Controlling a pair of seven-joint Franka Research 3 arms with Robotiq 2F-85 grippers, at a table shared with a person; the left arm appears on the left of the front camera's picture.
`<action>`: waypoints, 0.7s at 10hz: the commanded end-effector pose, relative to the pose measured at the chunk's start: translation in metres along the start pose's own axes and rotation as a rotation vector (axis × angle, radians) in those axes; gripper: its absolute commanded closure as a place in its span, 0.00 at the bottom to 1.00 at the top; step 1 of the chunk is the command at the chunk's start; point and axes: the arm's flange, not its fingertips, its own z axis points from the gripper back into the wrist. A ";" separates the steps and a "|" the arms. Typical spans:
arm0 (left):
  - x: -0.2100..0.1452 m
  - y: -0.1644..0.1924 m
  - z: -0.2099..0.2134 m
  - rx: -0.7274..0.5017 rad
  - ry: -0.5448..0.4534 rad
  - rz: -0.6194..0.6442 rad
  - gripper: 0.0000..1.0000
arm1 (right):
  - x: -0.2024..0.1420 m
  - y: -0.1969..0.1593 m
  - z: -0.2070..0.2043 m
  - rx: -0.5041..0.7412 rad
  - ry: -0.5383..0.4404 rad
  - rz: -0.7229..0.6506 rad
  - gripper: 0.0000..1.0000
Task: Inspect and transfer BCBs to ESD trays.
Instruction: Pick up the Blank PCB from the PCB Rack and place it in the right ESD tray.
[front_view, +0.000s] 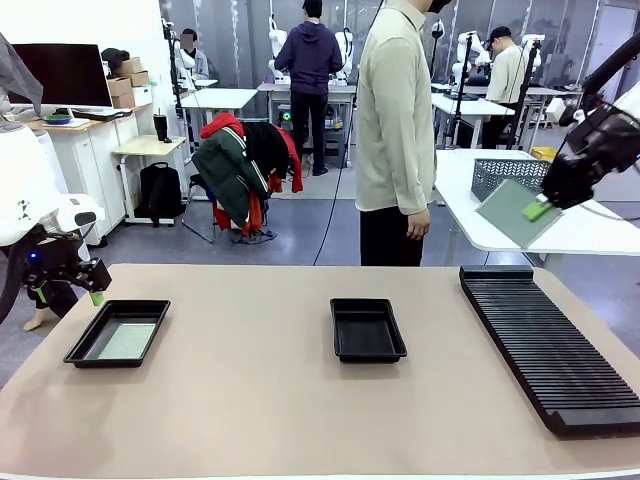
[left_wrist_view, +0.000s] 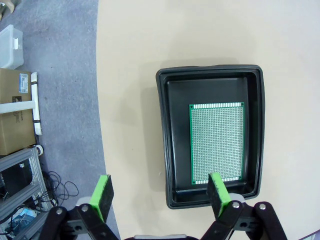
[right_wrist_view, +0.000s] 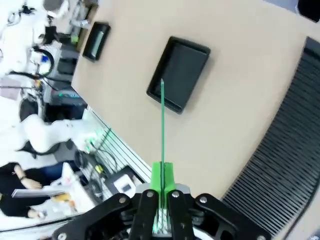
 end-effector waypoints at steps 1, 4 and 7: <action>0.000 0.001 -0.001 0.001 -0.008 0.002 0.00 | -0.012 0.008 -0.039 0.081 -0.111 -0.072 0.97; 0.000 0.001 -0.001 0.001 -0.008 0.002 0.00 | -0.016 0.005 -0.104 0.185 -0.163 -0.145 0.97; 0.000 0.001 -0.001 0.001 -0.008 0.002 0.00 | -0.019 0.006 -0.160 0.246 -0.198 -0.195 0.97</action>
